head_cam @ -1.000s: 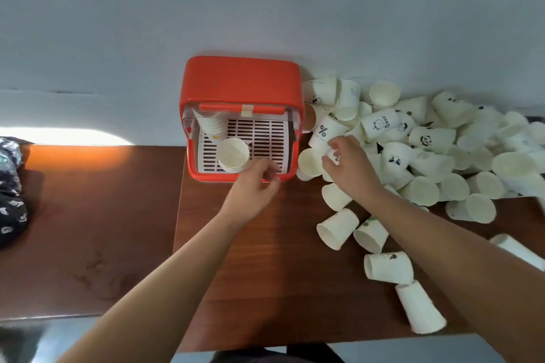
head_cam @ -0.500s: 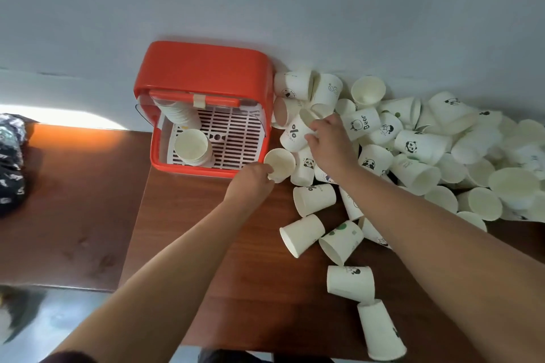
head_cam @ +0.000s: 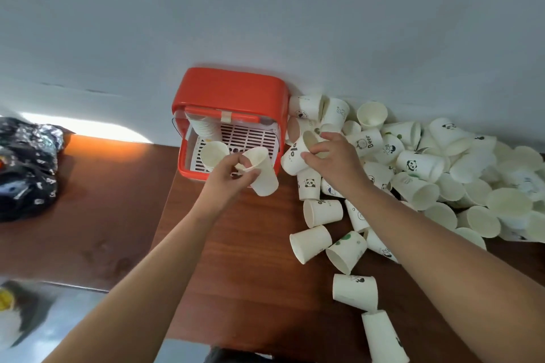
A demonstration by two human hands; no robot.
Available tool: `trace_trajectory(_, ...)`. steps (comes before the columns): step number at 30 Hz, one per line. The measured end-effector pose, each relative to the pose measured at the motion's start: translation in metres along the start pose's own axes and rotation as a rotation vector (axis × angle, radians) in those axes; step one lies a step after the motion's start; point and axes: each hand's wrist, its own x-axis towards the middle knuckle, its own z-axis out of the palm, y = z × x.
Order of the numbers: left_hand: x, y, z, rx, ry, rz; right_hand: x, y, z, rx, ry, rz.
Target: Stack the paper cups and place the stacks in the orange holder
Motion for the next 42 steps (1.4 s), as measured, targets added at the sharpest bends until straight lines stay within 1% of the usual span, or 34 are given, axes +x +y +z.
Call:
trace_trajectory(2, -0.009, 0.003, -0.024, -0.037, 0.046, 0.001, -0.007, -0.015, 0.012, 0.023, -0.036, -0.029)
trace_trajectory(6, -0.015, -0.008, -0.080, -0.014, 0.161, -0.006, -0.013, -0.042, 0.037, 0.065, -0.058, -0.048)
trace_trajectory(9, -0.006, -0.017, -0.110, 0.016, 0.195, -0.031, -0.014, -0.060, 0.055, 0.081, -0.054, -0.063)
trace_trajectory(14, 0.018, -0.021, -0.111, 0.144, 0.135, -0.013, -0.012, -0.080, 0.077, 0.087, -0.031, -0.058)
trace_trajectory(21, 0.053, -0.040, -0.099, 0.373, 0.069, 0.019, 0.001, -0.086, 0.090, 0.027, 0.079, -0.038)
trace_trajectory(24, 0.064, -0.051, -0.094, 0.549, -0.012, 0.049, 0.004, -0.087, 0.097, 0.019, 0.091, -0.035)
trace_trajectory(26, 0.069, -0.056, -0.091, 0.594, -0.053, 0.044, 0.008, -0.089, 0.104, 0.021, 0.096, -0.043)
trace_trajectory(28, 0.073, -0.059, -0.089, 0.545, -0.085, 0.049, 0.014, -0.094, 0.113, 0.028, 0.107, -0.066)
trace_trajectory(32, 0.074, -0.060, -0.100, 0.428, -0.238, 0.046, 0.024, -0.104, 0.134, 0.023, 0.079, -0.079)
trace_trajectory(35, 0.074, -0.070, -0.113, 0.271, -0.302, -0.008, 0.029, -0.105, 0.149, -0.076, 0.029, -0.121)
trace_trajectory(37, 0.073, -0.077, -0.119, 0.191, -0.290, -0.091, 0.031, -0.106, 0.157, -0.175, -0.026, -0.155)
trace_trajectory(39, 0.072, -0.077, -0.121, 0.046, -0.243, -0.179, 0.033, -0.104, 0.166, -0.276, -0.076, -0.210)
trace_trajectory(40, 0.070, -0.073, -0.120, -0.022, -0.223, -0.203, 0.035, -0.103, 0.171, -0.314, -0.104, -0.226)
trace_trajectory(42, 0.068, -0.072, -0.120, -0.064, -0.218, -0.206, 0.038, -0.101, 0.178, -0.344, -0.170, -0.211)
